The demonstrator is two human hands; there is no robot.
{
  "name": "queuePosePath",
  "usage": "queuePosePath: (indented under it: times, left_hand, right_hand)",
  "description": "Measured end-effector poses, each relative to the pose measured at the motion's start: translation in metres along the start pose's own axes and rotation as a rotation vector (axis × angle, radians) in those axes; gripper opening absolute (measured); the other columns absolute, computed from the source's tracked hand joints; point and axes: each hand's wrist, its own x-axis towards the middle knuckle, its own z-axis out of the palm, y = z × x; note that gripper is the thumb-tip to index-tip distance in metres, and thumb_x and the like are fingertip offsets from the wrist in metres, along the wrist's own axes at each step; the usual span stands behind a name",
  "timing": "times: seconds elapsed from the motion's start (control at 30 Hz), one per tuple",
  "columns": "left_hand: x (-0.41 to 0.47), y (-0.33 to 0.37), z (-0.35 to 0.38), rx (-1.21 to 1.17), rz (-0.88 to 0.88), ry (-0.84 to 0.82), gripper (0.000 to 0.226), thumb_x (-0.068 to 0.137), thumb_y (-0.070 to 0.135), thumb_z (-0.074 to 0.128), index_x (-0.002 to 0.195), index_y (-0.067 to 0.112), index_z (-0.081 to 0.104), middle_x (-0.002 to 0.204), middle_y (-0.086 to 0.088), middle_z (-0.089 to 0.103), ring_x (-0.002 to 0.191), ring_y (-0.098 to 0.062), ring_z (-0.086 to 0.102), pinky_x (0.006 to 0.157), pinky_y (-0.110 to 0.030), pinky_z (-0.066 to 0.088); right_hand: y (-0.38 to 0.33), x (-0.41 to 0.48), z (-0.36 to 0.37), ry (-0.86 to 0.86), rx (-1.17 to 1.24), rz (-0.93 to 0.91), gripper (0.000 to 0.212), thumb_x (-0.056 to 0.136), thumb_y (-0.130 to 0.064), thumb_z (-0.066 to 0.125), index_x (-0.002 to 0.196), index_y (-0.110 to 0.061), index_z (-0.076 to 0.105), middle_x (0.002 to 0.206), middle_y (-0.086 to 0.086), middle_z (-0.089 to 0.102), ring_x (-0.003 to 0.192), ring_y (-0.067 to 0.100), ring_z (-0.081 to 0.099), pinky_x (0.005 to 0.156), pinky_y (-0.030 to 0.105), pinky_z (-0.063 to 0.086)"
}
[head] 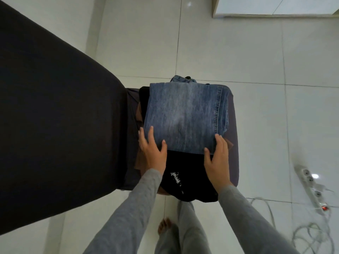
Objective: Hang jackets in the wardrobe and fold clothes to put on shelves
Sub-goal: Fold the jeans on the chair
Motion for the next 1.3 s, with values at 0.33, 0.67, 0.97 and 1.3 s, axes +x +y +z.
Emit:
queuePosePath:
  times: [0.33,0.67,0.97,1.3]
  left_hand:
    - [0.0,-0.02,-0.011,-0.71,-0.817,-0.08,0.053,0.046,0.055,0.08,0.071,0.012,0.061,0.083,-0.004,0.068,0.079,-0.016,0.064,0.08,-0.032,0.054]
    - [0.041,-0.008,-0.025,-0.854,-0.81,-0.259,0.05,0.077,0.033,0.075,0.119,0.01,0.058,0.113,-0.002,0.065,0.102,-0.012,0.061,0.074,-0.023,0.049]
    - [0.093,-0.007,-0.022,-0.643,-0.789,-0.433,0.046,0.07,0.043,0.078,0.099,0.01,0.066,0.107,-0.006,0.068,0.096,-0.019,0.065,0.084,-0.031,0.053]
    - [0.145,0.016,-0.017,-0.577,-0.722,-0.515,0.09,0.051,0.052,0.087,0.121,0.005,0.055,0.116,-0.009,0.064,0.095,-0.019,0.068,0.072,-0.031,0.056]
  right_hand:
    - [-0.014,-0.008,0.005,0.073,0.804,0.853,0.032,0.099,-0.032,0.045,0.118,-0.006,0.041,0.105,0.014,0.057,0.092,0.025,0.06,0.084,0.036,0.05]
    - [-0.008,0.033,-0.01,0.063,0.938,0.92,0.027,0.087,-0.033,0.065,0.099,-0.01,0.061,0.1,0.008,0.065,0.091,0.022,0.063,0.086,0.036,0.052]
    - [0.009,0.089,-0.023,-0.173,0.722,0.981,0.1,0.033,-0.07,0.082,0.11,-0.01,0.062,0.106,0.006,0.07,0.094,0.03,0.068,0.087,0.044,0.054]
    - [-0.01,0.125,-0.033,-0.272,0.829,0.935,0.061,0.066,-0.036,0.083,0.115,-0.006,0.062,0.099,0.01,0.073,0.086,0.027,0.071,0.07,0.038,0.058]
